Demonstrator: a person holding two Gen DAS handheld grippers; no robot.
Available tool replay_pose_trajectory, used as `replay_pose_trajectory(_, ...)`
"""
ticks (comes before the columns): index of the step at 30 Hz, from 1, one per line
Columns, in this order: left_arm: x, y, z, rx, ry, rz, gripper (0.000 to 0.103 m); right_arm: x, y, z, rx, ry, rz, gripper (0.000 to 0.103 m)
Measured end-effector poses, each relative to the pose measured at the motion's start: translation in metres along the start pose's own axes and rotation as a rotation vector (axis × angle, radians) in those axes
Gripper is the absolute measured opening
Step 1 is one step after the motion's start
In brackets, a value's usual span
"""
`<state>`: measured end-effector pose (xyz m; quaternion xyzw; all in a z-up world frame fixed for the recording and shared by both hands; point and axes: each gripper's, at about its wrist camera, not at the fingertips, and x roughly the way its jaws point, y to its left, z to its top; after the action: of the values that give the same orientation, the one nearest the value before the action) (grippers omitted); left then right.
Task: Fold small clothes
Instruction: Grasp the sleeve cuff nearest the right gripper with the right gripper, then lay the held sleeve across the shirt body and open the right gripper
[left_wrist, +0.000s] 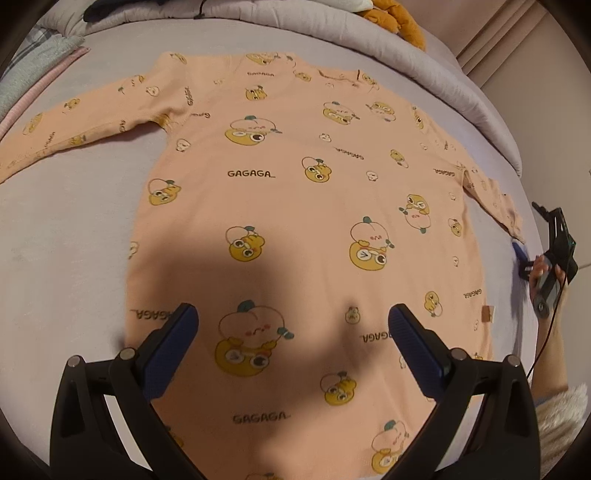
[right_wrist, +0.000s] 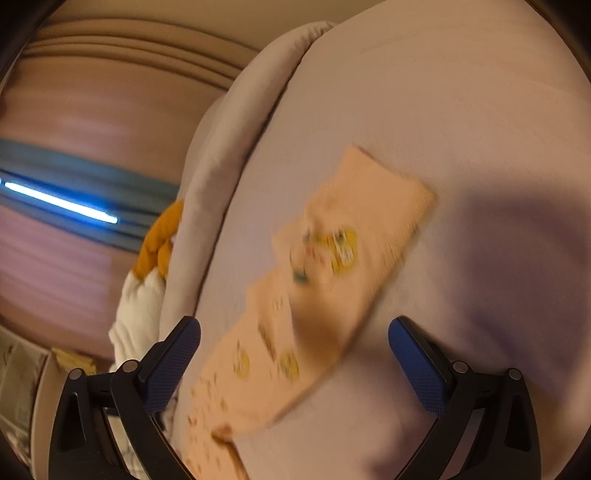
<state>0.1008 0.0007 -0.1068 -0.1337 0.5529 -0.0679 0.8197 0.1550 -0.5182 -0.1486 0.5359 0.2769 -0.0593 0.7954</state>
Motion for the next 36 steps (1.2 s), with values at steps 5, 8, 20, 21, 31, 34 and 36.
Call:
replay_pose_trajectory(5, 0.005, -0.002, 0.005, 0.006, 0.006, 0.011, 0.103, 0.009, 0.001, 0.007, -0.042, -0.030, -0.075, 0.050)
replay_pose_trajectory(8, 0.004, 0.001, 0.007, -0.001, 0.001, 0.020, 0.103, 0.003, -0.014, 0.013, -0.028, -0.039, -0.078, 0.022)
replay_pose_trajectory(20, -0.026, 0.023, 0.001, -0.049, -0.065, 0.016, 0.103, -0.029, 0.105, -0.008, -0.363, -0.017, -0.026, 0.007)
replay_pose_trajectory(21, -0.029, 0.025, -0.001, -0.052, -0.073, 0.013, 0.103, -0.031, 0.124, -0.018, -0.425, -0.010, -0.032, 0.007)
replay_pose_trajectory(31, -0.064, 0.071, -0.023, -0.123, -0.134, 0.000, 0.103, 0.010, 0.294, -0.200, -1.105, 0.085, -0.125, 0.006)
replay_pose_trajectory(34, -0.070, 0.090, -0.026, -0.157, -0.145, 0.019, 0.103, 0.034, 0.313, -0.261, -1.272, 0.089, -0.162, 0.006)
replay_pose_trajectory(36, -0.073, 0.101, -0.028, -0.184, -0.146, 0.026, 0.103, 0.049, 0.317, -0.303, -1.390, 0.089, -0.203, 0.006)
